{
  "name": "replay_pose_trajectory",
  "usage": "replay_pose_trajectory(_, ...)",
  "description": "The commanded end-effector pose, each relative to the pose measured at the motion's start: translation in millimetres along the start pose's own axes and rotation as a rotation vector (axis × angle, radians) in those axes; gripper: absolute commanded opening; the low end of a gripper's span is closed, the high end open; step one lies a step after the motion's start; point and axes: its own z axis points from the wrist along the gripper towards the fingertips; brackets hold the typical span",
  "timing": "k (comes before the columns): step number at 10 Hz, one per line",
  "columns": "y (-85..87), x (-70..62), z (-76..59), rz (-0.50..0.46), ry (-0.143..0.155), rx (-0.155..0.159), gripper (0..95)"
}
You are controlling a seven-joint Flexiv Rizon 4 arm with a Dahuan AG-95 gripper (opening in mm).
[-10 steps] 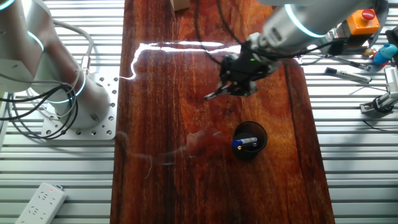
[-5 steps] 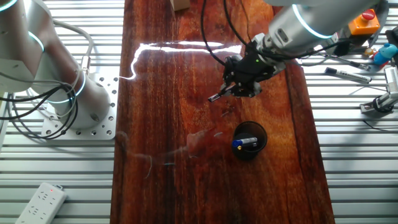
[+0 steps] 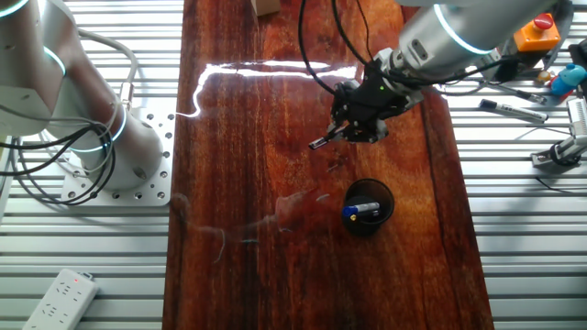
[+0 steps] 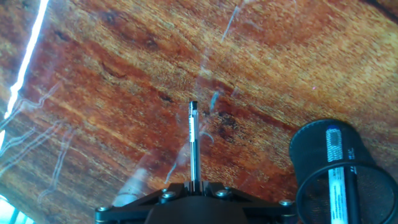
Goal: Put the pen into the pen holder
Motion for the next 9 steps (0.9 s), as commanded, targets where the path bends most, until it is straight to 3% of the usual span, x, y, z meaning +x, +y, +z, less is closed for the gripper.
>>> replay_pose_trajectory(1, 0.4, -0.2, 0.3, 0.037, -0.024, 0.012, 0.0)
replay_pose_trajectory(2, 0.4, -0.2, 0.3, 0.064, -0.05, 0.031, 0.0)
replay_pose_trajectory(7, 0.4, -0.2, 0.3, 0.175, -0.092, 0.048, 0.0)
replay_pose_trajectory(9, 0.4, -0.2, 0.3, 0.223, -0.121, 0.064, 0.0)
